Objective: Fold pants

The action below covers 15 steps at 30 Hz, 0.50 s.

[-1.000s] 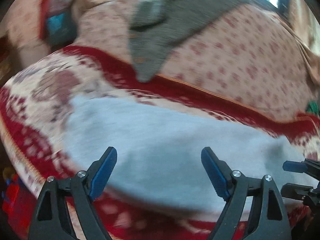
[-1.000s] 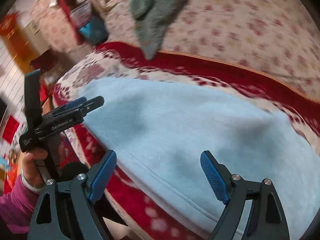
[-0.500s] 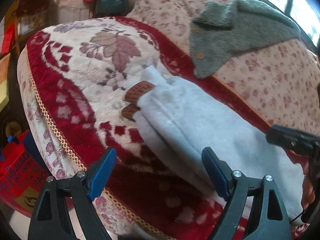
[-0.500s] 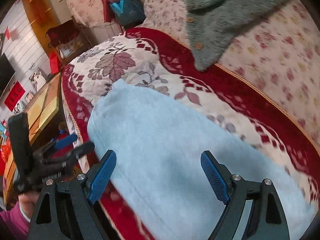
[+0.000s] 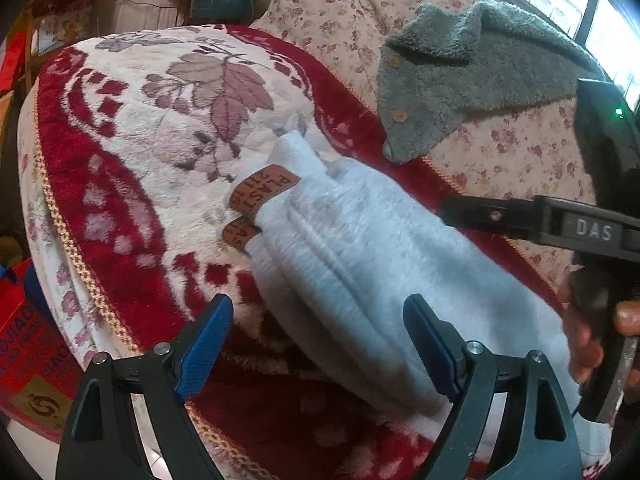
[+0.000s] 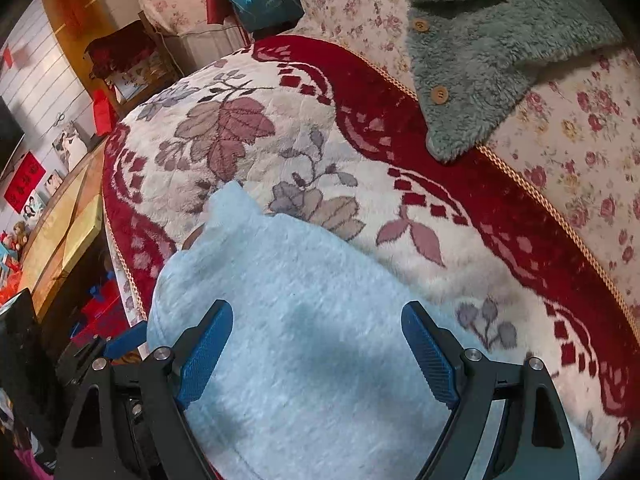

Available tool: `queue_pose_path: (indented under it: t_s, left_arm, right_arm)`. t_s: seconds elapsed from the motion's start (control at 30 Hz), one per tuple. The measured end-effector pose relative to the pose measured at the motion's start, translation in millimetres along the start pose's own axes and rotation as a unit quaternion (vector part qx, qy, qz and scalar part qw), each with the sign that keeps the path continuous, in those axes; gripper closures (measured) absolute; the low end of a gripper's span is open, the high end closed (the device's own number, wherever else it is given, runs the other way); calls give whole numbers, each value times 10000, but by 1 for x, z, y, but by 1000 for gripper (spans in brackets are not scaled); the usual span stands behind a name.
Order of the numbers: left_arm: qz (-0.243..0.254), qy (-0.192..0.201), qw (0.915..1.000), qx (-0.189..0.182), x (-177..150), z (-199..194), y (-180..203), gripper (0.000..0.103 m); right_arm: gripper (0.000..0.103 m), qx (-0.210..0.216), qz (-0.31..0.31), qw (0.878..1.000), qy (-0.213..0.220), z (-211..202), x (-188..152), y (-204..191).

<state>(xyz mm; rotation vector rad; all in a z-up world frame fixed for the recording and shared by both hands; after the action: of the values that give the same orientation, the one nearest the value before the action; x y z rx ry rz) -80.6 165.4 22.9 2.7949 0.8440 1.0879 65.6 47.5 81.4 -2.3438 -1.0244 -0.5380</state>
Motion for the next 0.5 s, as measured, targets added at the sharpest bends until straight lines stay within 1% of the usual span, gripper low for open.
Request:
queue_pose_path:
  t_s: [0.2, 0.23, 0.3, 0.37, 0.5]
  left_arm:
    - [-103, -304, 9995, 0, -6, 23, 0, 17]
    - [-125, -314, 9994, -2, -7, 26, 0, 16]
    - [-165, -309, 9994, 13, -7, 30, -3, 11]
    - [-257, -338, 9991, -39, -7, 33, -6, 10]
    - [-382, -427, 9983, -66, -7, 39, -9, 8]
  right_arm:
    - [13, 42, -225, 9993, -283, 22, 16, 1]
    - [13, 57, -253, 9991, -338, 27, 19, 2]
    - [13, 122, -326, 9984, -455, 37, 23, 3]
    - [13, 172, -392, 9975, -565, 50, 28, 5]
    - [11, 506, -424, 9945, -818, 73, 33, 8]
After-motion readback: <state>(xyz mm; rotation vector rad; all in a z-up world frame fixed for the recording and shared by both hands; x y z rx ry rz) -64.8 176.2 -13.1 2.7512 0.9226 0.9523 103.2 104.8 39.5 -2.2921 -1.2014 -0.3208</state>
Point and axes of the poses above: each gripper's, at about its wrist camera, not at the fingertips, and z roughly the way its jaws point, y to its right, x to its top, the point moved 2 cm from there along z, roughly the way its jaws point, and after that the axes turned 8 degrees about x, right-handed, at the moved point
